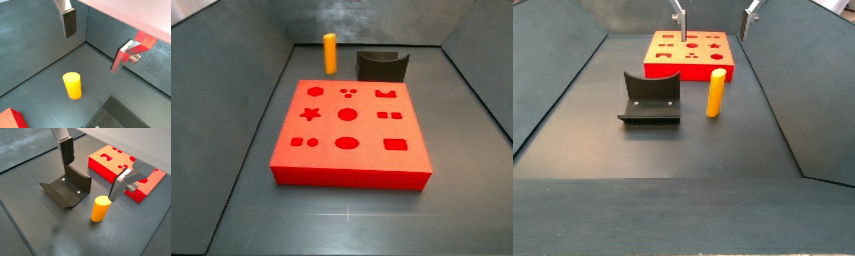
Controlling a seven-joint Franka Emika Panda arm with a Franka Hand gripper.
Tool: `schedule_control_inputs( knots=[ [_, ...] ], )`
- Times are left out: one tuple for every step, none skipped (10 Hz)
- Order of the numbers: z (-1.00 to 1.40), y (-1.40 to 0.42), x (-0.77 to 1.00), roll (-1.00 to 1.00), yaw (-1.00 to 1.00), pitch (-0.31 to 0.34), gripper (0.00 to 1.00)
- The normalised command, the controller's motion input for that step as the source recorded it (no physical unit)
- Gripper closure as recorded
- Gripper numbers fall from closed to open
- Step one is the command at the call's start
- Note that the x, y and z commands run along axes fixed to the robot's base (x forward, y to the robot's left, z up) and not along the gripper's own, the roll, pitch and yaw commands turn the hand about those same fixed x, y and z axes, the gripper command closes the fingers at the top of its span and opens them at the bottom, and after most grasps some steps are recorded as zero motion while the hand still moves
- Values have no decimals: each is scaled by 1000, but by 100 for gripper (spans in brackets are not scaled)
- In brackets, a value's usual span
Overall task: Pick up the oval object. Move up. Move to above the board. Insert the oval object.
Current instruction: Pick up the oval object.
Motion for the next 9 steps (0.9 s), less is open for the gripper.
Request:
schedule_control_inputs(
  knots=[
    [-17, 0, 0, 30, 0, 16, 0],
    [-160, -146, 97, 77, 26, -17, 0],
    [-457, -111, -89, 141, -894, 74, 0],
    [-534, 0, -46, 79, -1000, 30, 0],
    [-626, 0, -14, 56, -1000, 0, 0],
    [-649, 0, -9, 47, -1000, 0, 0],
    [-651, 0, -6, 39, -1000, 0, 0],
    [-669, 0, -3, 34, -1000, 0, 0],
    [-780, 0, 0, 9, -1000, 0, 0]
  ],
)
